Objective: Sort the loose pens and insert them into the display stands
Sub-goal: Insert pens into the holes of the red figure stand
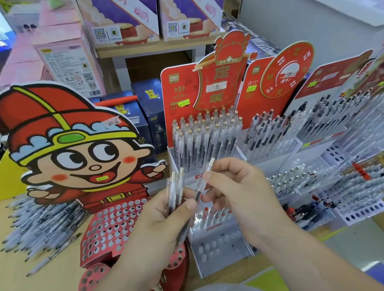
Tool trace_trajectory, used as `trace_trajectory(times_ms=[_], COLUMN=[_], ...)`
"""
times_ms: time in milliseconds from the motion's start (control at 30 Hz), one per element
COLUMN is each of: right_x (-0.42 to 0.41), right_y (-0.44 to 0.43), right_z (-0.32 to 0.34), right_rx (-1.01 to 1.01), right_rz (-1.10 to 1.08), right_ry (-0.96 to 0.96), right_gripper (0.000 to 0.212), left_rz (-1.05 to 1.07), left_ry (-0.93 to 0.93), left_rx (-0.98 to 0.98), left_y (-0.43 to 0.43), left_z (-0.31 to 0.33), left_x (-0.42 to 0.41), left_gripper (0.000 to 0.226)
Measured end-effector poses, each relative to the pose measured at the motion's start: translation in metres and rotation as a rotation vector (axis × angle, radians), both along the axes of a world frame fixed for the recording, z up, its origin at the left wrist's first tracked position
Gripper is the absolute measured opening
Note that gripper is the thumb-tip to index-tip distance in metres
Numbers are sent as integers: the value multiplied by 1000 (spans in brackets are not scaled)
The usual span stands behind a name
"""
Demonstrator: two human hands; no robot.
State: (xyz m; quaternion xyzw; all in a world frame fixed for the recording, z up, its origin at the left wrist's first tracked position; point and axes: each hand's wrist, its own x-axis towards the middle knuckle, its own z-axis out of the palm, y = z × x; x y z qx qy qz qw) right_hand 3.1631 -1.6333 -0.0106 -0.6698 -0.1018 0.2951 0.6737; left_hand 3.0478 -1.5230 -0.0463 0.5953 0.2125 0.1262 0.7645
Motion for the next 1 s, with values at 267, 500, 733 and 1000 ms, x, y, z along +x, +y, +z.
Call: trace_trajectory(times_ms=[267, 500, 733, 1000], right_x=[-6, 7, 25, 28], right_y=[2, 5, 15, 32], right_z=[-7, 7, 23, 6], right_rx=[45, 51, -94, -245], right_rz=[-25, -55, -61, -26], right_ry=[-80, -250, -706, -951], right_gripper=[10, 17, 23, 24], left_rz=[-13, 150, 125, 154], left_ry=[35, 118, 106, 90], left_rx=[119, -135, -172, -192], left_y=[11, 19, 33, 38], left_z=[-7, -14, -23, -24], left_x=[-5, -10, -25, -35], left_gripper=[5, 28, 36, 35])
